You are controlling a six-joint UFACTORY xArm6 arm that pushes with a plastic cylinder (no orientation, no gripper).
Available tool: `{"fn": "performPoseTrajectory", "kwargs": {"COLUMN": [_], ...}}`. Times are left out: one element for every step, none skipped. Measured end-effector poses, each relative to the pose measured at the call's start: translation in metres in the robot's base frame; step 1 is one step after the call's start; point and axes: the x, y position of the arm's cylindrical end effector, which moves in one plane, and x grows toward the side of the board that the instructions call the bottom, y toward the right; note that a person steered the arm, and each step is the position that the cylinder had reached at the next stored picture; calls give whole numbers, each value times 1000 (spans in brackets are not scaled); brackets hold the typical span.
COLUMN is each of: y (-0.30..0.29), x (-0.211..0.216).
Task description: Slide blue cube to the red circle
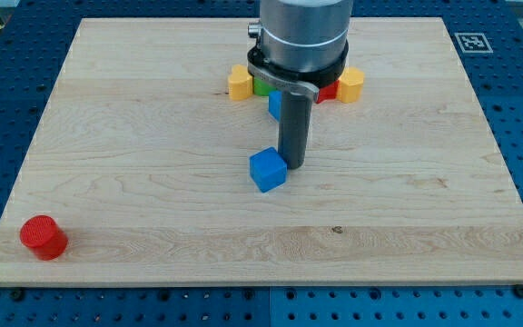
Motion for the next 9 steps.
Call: {"fn": "performPoseTrajectory", "kwargs": {"y": [-7,-21,-42,-61,-80,-98,-114,-131,-147], "x": [16,24,26,27,31,37,42,47,53]}}
